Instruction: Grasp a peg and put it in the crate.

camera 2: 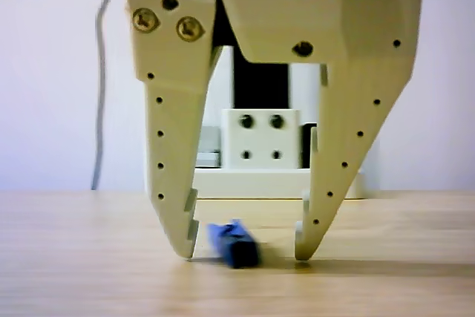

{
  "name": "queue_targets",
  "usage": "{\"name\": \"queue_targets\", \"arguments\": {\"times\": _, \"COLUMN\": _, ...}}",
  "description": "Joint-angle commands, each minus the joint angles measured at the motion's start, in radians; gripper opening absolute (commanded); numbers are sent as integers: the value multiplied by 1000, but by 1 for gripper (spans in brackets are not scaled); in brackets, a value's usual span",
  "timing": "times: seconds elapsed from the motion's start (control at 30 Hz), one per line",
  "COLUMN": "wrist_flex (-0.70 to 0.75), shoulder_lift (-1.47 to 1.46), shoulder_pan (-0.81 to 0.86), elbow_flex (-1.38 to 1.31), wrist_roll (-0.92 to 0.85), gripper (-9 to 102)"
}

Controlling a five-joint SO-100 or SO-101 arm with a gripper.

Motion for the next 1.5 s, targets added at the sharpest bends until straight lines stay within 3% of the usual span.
{"name": "queue_targets", "arguments": {"times": 0.0, "wrist_flex": -17, "shoulder_lift": 34, "shoulder_pan": -11, "elbow_flex": -18, "wrist_roll": 15, "gripper": 19}}
{"name": "queue_targets", "arguments": {"times": 0.13, "wrist_flex": -18, "shoulder_lift": 37, "shoulder_pan": -14, "elbow_flex": -18, "wrist_roll": 63, "gripper": 17}}
{"name": "queue_targets", "arguments": {"times": 0.3, "wrist_flex": -17, "shoulder_lift": 37, "shoulder_pan": -48, "elbow_flex": -17, "wrist_roll": 91, "gripper": -3}}
{"name": "queue_targets", "arguments": {"times": 0.4, "wrist_flex": -17, "shoulder_lift": 44, "shoulder_pan": -51, "elbow_flex": -17, "wrist_roll": 91, "gripper": 1}}
{"name": "queue_targets", "arguments": {"times": 0.53, "wrist_flex": -17, "shoulder_lift": 71, "shoulder_pan": -32, "elbow_flex": -17, "wrist_roll": 89, "gripper": -1}}
{"name": "queue_targets", "arguments": {"times": 0.83, "wrist_flex": -52, "shoulder_lift": 307, "shoulder_pan": 140, "elbow_flex": -20, "wrist_roll": 71, "gripper": 0}}
{"name": "queue_targets", "arguments": {"times": 1.03, "wrist_flex": -183, "shoulder_lift": 394, "shoulder_pan": 259, "elbow_flex": 0, "wrist_roll": 71, "gripper": 1}}
{"name": "queue_targets", "arguments": {"times": 1.47, "wrist_flex": -609, "shoulder_lift": 394, "shoulder_pan": 485, "elbow_flex": 198, "wrist_roll": 71, "gripper": 1}}
